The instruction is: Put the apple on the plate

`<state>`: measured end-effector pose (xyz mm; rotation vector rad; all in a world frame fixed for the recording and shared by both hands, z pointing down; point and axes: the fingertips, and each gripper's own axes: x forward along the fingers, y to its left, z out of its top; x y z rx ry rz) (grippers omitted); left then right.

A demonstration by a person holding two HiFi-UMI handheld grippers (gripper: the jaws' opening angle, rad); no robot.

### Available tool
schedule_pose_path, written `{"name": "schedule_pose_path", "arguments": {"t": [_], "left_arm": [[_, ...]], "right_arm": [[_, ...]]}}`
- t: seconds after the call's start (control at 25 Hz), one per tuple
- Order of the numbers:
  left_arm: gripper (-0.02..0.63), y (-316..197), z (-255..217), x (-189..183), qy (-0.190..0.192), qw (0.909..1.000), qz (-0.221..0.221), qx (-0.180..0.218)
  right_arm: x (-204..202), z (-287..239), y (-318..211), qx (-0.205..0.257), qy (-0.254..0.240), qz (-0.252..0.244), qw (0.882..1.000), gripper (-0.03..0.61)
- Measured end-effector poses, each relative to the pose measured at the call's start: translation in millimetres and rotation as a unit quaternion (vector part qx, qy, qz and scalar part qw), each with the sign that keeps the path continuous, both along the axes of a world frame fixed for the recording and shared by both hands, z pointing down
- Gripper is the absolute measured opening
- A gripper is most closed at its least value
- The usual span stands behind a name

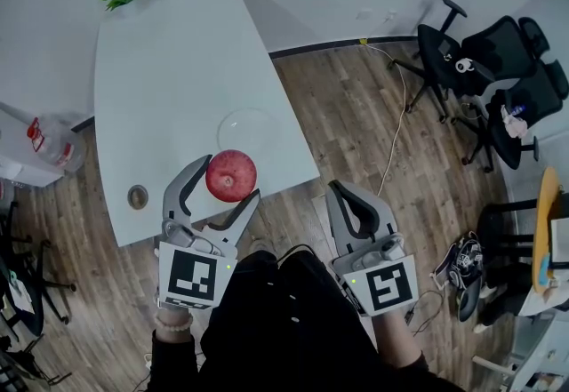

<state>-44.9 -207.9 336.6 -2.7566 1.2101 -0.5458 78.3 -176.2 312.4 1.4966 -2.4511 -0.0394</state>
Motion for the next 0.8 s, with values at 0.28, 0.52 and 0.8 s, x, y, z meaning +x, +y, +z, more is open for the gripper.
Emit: {"name": "schedule_pose_path", "arguments": {"t": [0.28, 0.52, 0.8], "left_arm": [[0.357, 1.2, -2.0, -3.1, 0.004, 0.9999, -0.004, -0.01], [0.357, 2.3, 1.7, -3.5, 0.004, 0.9999, -0.011, -0.012], [0.357, -7.4, 3.9, -4.8, -0.007, 0.9997, -0.022, -0.008]], "right_arm": [[-3.3, -3.7, -0.1, 0.008, -0.004, 0.0, 1.0, 0.041], [-0.4, -2.6, -0.3, 0.005, 0.0, -0.003, 1.0, 0.041], [-3.1, -0.5, -15.0, 0.0, 0.009, -0.035, 0.999, 0.041]]}}
